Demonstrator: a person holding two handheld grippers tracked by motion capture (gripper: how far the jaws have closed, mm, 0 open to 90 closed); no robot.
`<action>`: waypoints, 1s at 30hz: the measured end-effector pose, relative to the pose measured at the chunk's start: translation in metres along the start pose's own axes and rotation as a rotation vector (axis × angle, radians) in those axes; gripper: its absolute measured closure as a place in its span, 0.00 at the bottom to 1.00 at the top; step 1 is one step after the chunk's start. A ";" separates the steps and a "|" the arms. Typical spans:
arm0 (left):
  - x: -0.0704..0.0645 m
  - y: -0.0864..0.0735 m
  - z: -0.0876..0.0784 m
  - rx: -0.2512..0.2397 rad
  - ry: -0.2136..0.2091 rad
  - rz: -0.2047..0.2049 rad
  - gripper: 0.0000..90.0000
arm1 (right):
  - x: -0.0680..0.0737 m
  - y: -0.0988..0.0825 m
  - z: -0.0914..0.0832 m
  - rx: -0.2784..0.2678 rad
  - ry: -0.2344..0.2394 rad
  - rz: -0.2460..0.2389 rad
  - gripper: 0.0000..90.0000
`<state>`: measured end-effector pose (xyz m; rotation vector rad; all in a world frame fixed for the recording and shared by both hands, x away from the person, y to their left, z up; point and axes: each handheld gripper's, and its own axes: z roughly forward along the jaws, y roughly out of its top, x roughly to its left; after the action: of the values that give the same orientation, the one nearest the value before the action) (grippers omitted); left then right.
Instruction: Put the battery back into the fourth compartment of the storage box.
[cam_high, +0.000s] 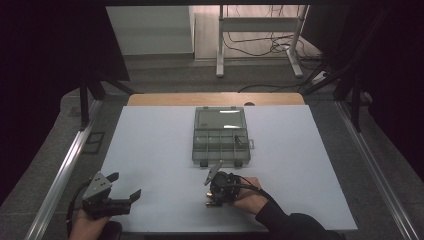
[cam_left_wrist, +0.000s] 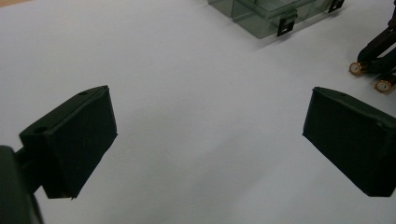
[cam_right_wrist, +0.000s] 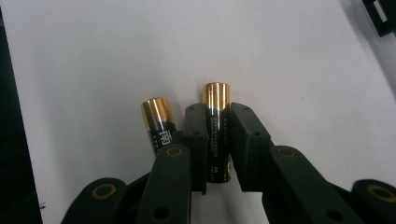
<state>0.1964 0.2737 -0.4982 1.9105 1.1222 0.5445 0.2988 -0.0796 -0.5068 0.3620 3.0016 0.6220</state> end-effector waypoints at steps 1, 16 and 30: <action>0.000 0.000 0.000 0.000 0.000 0.000 0.04 | 0.000 0.000 0.000 0.000 0.000 0.000 0.85; 0.000 0.000 0.000 -0.001 -0.001 -0.001 0.04 | -0.006 -0.001 -0.013 -0.066 -0.036 0.041 0.85; 0.001 0.000 0.000 0.000 -0.004 -0.005 0.04 | -0.017 -0.006 -0.029 -0.121 -0.060 0.090 0.85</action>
<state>0.1968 0.2741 -0.4984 1.9080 1.1243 0.5382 0.3111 -0.0998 -0.4823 0.5009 2.8876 0.7809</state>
